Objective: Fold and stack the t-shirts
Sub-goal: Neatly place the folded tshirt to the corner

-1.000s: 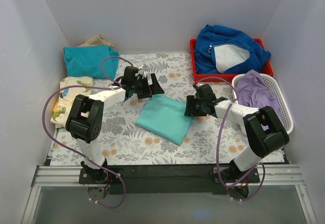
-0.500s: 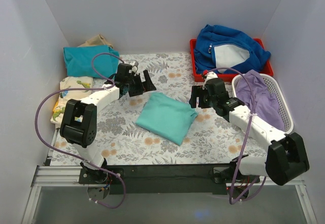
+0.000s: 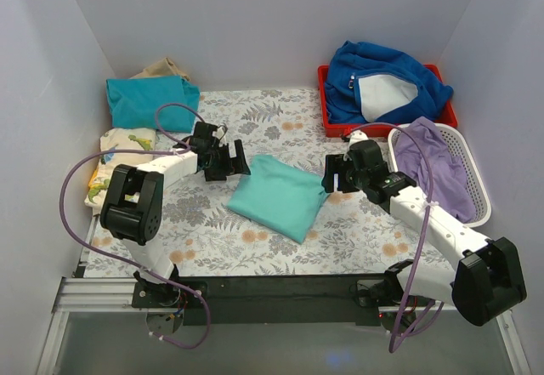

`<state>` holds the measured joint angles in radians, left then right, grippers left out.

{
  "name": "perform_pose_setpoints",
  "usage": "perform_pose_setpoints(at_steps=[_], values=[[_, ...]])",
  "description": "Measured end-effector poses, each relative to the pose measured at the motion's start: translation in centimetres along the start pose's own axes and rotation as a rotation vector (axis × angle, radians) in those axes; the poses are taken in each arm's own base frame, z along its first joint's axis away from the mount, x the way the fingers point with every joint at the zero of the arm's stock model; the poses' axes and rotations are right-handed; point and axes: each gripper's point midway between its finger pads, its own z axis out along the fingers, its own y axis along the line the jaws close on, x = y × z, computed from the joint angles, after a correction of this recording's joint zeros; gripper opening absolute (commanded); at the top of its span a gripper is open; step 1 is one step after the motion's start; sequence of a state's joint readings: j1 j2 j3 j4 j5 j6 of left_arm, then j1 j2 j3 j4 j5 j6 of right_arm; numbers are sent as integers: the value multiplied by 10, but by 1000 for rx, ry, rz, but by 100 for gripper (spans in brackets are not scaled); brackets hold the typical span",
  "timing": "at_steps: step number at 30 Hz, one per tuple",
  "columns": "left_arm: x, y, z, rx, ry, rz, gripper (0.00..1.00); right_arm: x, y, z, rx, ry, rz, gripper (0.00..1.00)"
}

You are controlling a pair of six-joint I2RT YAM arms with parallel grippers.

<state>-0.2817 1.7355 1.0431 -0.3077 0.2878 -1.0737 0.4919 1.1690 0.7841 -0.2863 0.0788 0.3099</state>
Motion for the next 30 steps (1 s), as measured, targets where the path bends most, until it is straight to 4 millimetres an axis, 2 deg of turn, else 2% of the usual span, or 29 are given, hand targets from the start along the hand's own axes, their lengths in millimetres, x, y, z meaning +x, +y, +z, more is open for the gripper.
perform_pose_setpoints(at_steps=[4,13,15,16,17,19,20,23,25,30], values=[[8,-3,5,24,29,25,96,9,-2,1,3,23,0,82],[36,-42,6,231,113,68,95,15,-6,3,7,39,-2,82],[43,-50,7,268,130,78,88,16,-7,3,8,40,-4,82],[47,-54,8,286,139,83,84,17,-7,3,10,42,-4,82],[52,-60,9,306,150,89,69,18,-8,3,11,44,-4,82],[61,-68,15,337,179,89,54,21,-9,3,13,49,-3,82],[66,-72,19,357,197,85,30,21,-10,3,14,50,-3,82],[83,-82,36,395,270,61,0,21,-10,3,15,47,-5,82],[88,-96,43,445,321,45,0,20,-10,3,15,46,-8,82],[73,-119,60,489,338,61,0,18,-12,1,15,37,-8,82]])
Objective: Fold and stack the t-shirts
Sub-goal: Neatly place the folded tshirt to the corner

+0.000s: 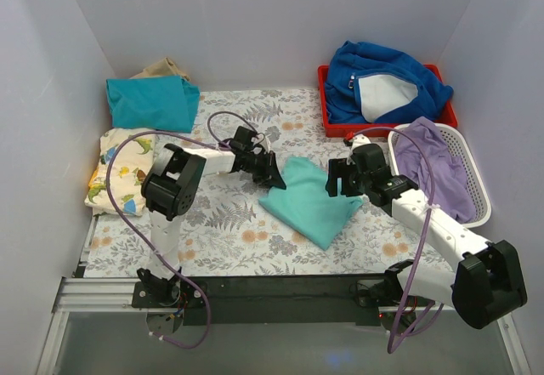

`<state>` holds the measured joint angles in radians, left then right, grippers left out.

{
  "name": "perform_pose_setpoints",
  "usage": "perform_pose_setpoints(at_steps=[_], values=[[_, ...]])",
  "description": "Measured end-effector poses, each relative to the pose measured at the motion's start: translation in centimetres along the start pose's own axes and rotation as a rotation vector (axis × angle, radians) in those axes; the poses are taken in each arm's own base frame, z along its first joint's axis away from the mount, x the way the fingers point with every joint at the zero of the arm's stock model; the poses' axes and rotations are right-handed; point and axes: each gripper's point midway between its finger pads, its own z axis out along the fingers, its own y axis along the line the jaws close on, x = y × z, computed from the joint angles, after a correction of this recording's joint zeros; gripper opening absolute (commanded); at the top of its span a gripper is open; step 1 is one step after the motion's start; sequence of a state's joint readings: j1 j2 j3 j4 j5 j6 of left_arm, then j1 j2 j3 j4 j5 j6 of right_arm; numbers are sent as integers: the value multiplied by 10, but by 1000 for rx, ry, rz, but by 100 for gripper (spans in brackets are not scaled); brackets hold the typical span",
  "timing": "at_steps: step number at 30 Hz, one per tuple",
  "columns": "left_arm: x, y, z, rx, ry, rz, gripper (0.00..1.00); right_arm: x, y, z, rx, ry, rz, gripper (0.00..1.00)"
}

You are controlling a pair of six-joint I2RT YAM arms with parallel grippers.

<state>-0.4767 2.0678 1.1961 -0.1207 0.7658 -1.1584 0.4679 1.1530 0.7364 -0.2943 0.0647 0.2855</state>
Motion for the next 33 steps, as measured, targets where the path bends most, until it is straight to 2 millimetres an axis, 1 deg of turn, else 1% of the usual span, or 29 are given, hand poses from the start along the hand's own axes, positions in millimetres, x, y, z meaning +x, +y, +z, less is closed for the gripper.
perform_pose_setpoints(at_steps=[3,5,6,8,10,11,13,15,17,18,20,22,24,26,27,28,29,30,31,32,33], values=[[-23,-3,2,-28,-20,31,0,-1,-1,-1,2,-4,1,82],[-44,-6,-7,-64,-50,62,0,-1,-2,-1,2,-5,2,82],[-57,-9,-14,-79,-68,75,0,-1,-2,-1,4,-4,2,82],[-91,-13,-35,-118,-134,125,0,1,-3,0,5,-1,2,82],[-126,-11,-64,-173,-211,167,0,3,-3,0,4,6,1,82],[-144,-7,-82,-208,-253,188,0,3,-3,0,1,7,1,82],[-179,2,-124,-289,-338,220,0,4,-3,1,-2,13,-2,82],[-214,14,-177,-396,-437,255,0,7,-3,3,-5,27,-4,82],[-249,22,-232,-477,-546,285,0,11,-3,6,-6,46,-4,82],[-264,28,-260,-518,-602,300,0,13,-4,8,-6,56,-5,82],[-290,45,-319,-611,-708,315,0,16,-4,10,-11,69,-10,82],[-303,72,-367,-698,-786,307,0,17,-4,11,-11,76,-13,82],[-304,106,-402,-782,-823,276,0,19,-4,13,-13,87,-14,82],[-297,147,-426,-855,-827,218,0,22,-5,16,-17,103,-12,82],[-292,167,-434,-883,-821,188,0,24,-5,18,-19,114,-12,83],[-287,187,-439,-913,-811,157,35,26,-5,20,-20,126,-10,82],[-282,207,-441,-946,-795,131,57,28,-5,23,-21,137,-10,83],[-276,226,-441,-982,-780,102,76,30,-4,25,-27,148,-10,82],[-270,243,-440,-1021,-758,77,84,30,-3,26,-33,157,-10,82],[-265,258,-437,-1053,-741,49,84,31,-2,28,-39,164,-11,82],[-260,267,-434,-1077,-727,24,84,31,-1,29,-46,170,-11,82]])
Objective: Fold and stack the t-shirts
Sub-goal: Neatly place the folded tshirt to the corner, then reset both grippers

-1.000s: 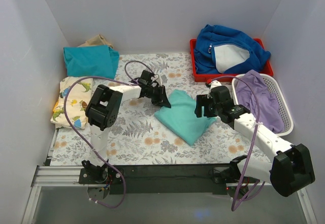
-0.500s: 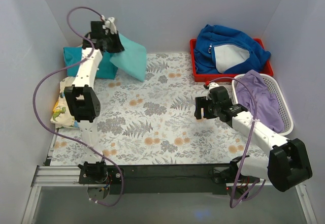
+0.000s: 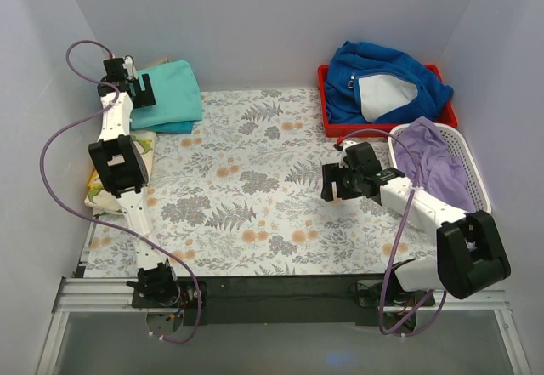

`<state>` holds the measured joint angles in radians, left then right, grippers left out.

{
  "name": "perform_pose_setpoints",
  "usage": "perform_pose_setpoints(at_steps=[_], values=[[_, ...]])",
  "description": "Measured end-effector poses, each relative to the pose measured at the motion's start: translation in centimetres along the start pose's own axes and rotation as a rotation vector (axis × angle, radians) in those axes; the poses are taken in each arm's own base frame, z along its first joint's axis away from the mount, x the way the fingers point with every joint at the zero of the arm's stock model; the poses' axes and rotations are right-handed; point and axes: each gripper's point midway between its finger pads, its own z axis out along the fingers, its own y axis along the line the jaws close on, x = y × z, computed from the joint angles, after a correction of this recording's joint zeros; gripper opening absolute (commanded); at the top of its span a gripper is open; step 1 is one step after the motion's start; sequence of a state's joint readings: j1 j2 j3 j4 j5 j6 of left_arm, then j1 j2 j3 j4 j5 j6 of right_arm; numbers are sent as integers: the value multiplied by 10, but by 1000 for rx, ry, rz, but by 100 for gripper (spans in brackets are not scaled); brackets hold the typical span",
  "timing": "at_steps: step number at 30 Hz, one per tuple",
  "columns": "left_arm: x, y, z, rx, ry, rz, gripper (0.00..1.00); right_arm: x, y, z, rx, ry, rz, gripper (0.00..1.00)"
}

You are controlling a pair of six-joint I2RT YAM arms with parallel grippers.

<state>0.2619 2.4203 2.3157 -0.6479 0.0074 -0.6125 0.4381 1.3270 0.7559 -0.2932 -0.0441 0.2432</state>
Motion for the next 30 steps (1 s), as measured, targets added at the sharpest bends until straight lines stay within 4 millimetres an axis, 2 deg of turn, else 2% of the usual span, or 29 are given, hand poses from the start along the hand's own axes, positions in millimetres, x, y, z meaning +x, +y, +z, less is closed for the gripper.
perform_pose_setpoints(at_steps=[1,3,7,10,11,14,17,19,21,23,24,26,28,30], values=[[8,3,4,-22,20,-1,85,0,1,1,-9,5,0,82],[11,4,5,-49,28,-2,85,1,4,3,-22,14,-2,82],[-6,4,-7,-73,-16,-30,86,2,9,4,-51,21,-2,82],[-27,3,-29,-75,-72,-43,86,1,12,4,-68,18,-3,82],[-34,4,-42,-81,-86,-47,86,0,12,4,-72,16,-3,82],[-72,5,-93,-89,-193,-65,86,-1,15,4,-85,13,-4,82],[-112,-4,-158,-43,-328,-88,87,-2,16,3,-91,8,-6,82],[-128,-16,-205,14,-402,-100,87,-3,15,3,-85,2,-7,82],[-135,-43,-251,118,-467,-96,87,-5,12,2,-69,-9,-8,82],[-129,-82,-288,234,-498,-78,87,-9,9,0,-47,-27,-11,82],[-122,-111,-306,309,-517,-60,87,-11,7,-2,-36,-36,-13,82],[-95,-172,-338,467,-507,-18,88,-18,4,-8,-12,-60,-18,82],[-63,-227,-363,635,-472,27,88,-28,3,-15,4,-97,-22,83],[-36,-254,-373,734,-416,48,88,-37,3,-24,13,-138,-25,83]])
